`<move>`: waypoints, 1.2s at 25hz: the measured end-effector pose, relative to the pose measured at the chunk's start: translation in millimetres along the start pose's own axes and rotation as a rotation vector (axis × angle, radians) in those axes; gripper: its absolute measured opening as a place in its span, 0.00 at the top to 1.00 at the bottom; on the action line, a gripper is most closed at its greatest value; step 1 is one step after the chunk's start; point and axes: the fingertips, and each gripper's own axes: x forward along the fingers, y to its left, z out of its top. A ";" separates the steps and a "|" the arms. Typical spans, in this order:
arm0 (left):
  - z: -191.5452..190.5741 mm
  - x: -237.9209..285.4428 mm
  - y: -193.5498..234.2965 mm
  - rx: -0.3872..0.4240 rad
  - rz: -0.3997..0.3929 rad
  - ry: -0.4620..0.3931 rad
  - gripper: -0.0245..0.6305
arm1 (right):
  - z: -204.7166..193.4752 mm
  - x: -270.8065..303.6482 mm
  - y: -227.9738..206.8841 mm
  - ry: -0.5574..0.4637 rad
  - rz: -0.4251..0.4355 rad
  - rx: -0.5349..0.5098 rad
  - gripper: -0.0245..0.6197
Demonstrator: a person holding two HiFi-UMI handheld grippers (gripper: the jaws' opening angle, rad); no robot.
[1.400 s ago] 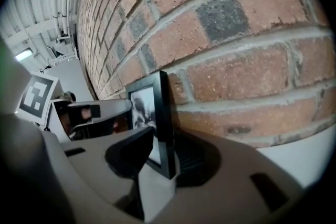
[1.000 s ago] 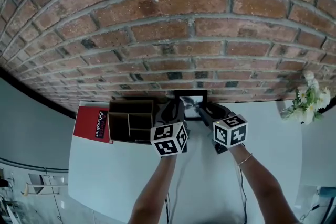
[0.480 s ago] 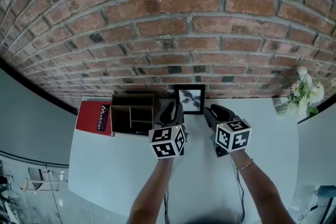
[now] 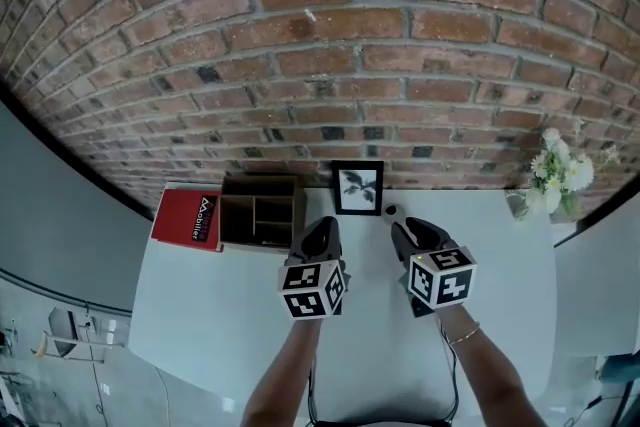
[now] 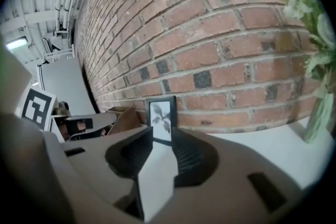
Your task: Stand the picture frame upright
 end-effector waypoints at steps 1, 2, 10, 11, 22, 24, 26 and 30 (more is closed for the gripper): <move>-0.4 -5.6 -1.7 0.003 0.000 -0.001 0.96 | 0.1 -5.7 1.8 -0.003 -0.002 -0.004 0.78; -0.9 -11.0 -3.5 0.007 0.000 -0.003 0.96 | -0.3 -11.5 3.7 -0.004 -0.004 -0.009 0.78; -2.5 -54.9 -19.0 0.039 -0.018 -0.010 0.97 | -6.5 -58.1 27.7 -0.017 -0.003 -0.032 0.85; -3.1 -59.7 -20.5 0.043 -0.021 -0.010 0.97 | -7.4 -62.2 29.8 -0.020 -0.006 -0.032 0.85; -12.7 -102.3 -23.8 0.038 -0.052 0.000 0.97 | -17.1 -104.4 41.7 -0.048 -0.046 -0.025 0.95; -14.5 -108.8 -22.9 0.040 -0.054 0.004 0.97 | -19.0 -110.4 44.3 -0.054 -0.049 -0.023 0.96; -15.4 -114.1 -22.3 0.044 -0.057 0.005 0.97 | -19.8 -116.1 45.9 -0.067 -0.054 -0.025 0.96; -16.5 -121.4 -21.9 0.039 -0.059 0.001 0.97 | -24.5 -123.5 46.3 -0.073 -0.079 -0.034 0.96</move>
